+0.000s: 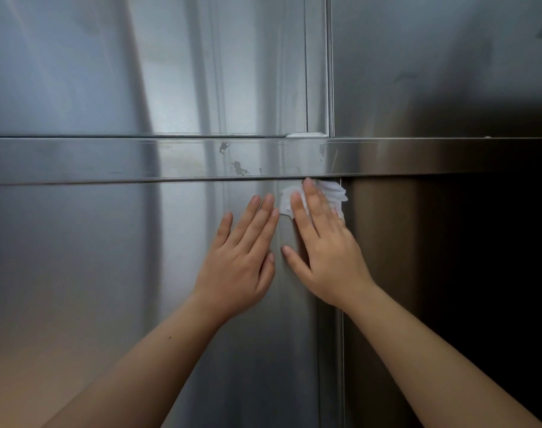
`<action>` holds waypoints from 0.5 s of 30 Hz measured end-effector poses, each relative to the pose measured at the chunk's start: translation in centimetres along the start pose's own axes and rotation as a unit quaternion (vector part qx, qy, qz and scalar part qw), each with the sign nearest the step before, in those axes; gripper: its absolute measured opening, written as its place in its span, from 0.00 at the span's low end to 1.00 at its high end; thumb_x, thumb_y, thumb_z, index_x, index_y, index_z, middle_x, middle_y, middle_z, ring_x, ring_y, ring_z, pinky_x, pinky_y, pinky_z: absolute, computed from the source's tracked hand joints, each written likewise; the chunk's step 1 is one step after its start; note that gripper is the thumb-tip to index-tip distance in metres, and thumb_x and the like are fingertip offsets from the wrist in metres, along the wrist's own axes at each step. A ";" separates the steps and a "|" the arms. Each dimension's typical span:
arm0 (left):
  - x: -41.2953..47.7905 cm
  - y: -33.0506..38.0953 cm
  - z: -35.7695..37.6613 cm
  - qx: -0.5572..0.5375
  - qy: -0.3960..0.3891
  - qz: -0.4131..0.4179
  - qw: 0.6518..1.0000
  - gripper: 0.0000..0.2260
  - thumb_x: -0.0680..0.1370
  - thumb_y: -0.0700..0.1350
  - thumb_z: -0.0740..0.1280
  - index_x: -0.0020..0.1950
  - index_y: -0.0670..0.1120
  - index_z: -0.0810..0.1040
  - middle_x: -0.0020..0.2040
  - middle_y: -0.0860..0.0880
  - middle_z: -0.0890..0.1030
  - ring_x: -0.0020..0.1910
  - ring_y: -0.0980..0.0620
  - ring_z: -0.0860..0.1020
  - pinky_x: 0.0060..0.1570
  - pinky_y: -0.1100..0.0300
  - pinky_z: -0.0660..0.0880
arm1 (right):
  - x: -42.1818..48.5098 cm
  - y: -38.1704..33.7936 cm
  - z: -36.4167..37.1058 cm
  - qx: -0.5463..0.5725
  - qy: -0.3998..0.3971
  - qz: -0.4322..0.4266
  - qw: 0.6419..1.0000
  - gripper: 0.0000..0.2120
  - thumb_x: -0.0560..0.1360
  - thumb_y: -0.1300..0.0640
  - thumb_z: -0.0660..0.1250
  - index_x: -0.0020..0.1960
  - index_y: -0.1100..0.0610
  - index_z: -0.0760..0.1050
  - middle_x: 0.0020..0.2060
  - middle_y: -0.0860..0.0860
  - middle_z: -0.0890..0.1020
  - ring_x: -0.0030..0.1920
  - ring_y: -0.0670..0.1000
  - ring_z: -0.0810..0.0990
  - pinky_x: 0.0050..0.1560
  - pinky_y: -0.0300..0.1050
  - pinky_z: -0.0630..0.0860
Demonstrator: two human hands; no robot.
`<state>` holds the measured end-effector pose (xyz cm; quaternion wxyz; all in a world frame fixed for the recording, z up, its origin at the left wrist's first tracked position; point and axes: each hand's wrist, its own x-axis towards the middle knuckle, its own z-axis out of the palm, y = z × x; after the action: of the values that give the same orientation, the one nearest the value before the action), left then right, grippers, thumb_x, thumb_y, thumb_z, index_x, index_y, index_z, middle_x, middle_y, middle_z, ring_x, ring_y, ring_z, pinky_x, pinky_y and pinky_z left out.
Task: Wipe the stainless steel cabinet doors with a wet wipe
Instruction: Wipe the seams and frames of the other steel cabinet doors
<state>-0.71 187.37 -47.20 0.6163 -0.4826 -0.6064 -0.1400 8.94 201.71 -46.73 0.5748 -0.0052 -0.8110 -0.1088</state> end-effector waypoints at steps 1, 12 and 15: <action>-0.1 -0.1 0.0 0.001 0.002 0.001 1.000 0.25 0.77 0.46 0.54 0.73 0.38 0.64 0.75 0.42 0.62 0.74 0.46 0.59 0.70 0.45 0.56 | 0.0 -0.1 0.1 0.000 -0.001 0.000 1.000 0.34 0.77 0.45 0.56 0.76 0.58 0.48 0.76 0.56 0.49 0.76 0.54 0.49 0.72 0.51 0.50; -0.8 -0.6 0.0 0.020 -0.004 0.004 1.000 0.26 0.77 0.46 0.54 0.75 0.40 0.60 0.75 0.43 0.60 0.75 0.47 0.59 0.69 0.43 0.58 | -2.1 -0.9 0.8 0.010 0.004 -0.003 1.000 0.34 0.77 0.46 0.57 0.77 0.57 0.49 0.76 0.56 0.51 0.76 0.55 0.50 0.71 0.53 0.55; -0.8 -0.6 -0.1 0.024 -0.006 0.002 1.000 0.26 0.77 0.46 0.54 0.74 0.39 0.63 0.75 0.43 0.61 0.74 0.46 0.59 0.69 0.43 0.58 | -0.7 -0.8 0.5 0.010 0.008 0.008 1.000 0.34 0.77 0.46 0.56 0.77 0.57 0.48 0.76 0.55 0.51 0.76 0.54 0.50 0.71 0.52 0.52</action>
<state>-1.29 186.69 -47.63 0.6240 -0.4698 -0.6124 -0.1217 8.64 201.09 -47.71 0.5823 -0.0046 -0.8072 -0.0963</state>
